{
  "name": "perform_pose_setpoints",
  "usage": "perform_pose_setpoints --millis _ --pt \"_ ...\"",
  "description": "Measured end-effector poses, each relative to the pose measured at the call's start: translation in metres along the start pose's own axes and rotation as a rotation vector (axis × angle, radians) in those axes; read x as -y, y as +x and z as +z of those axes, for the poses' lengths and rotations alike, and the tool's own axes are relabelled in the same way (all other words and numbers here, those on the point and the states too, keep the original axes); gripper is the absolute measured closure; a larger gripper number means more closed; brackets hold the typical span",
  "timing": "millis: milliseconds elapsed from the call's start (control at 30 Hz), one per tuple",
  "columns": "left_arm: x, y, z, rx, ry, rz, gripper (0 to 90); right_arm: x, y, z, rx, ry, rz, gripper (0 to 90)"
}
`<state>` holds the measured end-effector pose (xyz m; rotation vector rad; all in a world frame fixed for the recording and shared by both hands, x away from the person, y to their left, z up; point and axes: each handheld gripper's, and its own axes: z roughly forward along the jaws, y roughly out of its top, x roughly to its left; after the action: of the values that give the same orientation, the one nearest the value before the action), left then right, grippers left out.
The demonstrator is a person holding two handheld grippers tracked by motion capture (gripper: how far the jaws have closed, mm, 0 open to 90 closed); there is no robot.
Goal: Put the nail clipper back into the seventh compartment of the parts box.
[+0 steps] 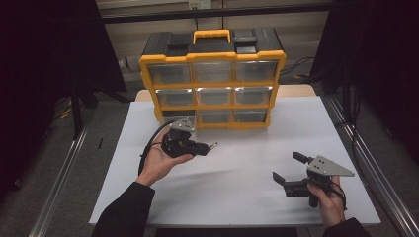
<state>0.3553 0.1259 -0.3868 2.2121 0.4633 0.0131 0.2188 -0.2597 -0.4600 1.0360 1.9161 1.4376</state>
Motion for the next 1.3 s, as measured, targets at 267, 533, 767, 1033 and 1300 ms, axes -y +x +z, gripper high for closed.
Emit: perform_pose_setpoints --millis 267,533,767,1033,1300 --pt "-0.001 0.004 -0.014 -0.057 -0.036 -0.001 79.6 0.0 0.0 0.0 0.001 -0.001 -0.002 0.2" --pt "-0.001 0.006 -0.024 -0.069 -0.052 -0.001 79.6 0.0 0.0 0.0 0.002 -0.002 -0.001 0.2" --pt "0.0 0.006 -0.037 -0.088 -0.047 -0.01 79.6 0.0 0.0 0.0 -0.001 -0.006 0.0 0.3" --pt "0.002 0.01 -0.054 -0.124 -0.078 -0.027 79.6 0.0 0.0 0.0 0.005 -0.005 -0.002 0.3" --pt "0.003 0.014 -0.062 -0.141 -0.076 -0.024 79.6 0.0 0.0 0.0 0.004 -0.004 -0.001 0.3"
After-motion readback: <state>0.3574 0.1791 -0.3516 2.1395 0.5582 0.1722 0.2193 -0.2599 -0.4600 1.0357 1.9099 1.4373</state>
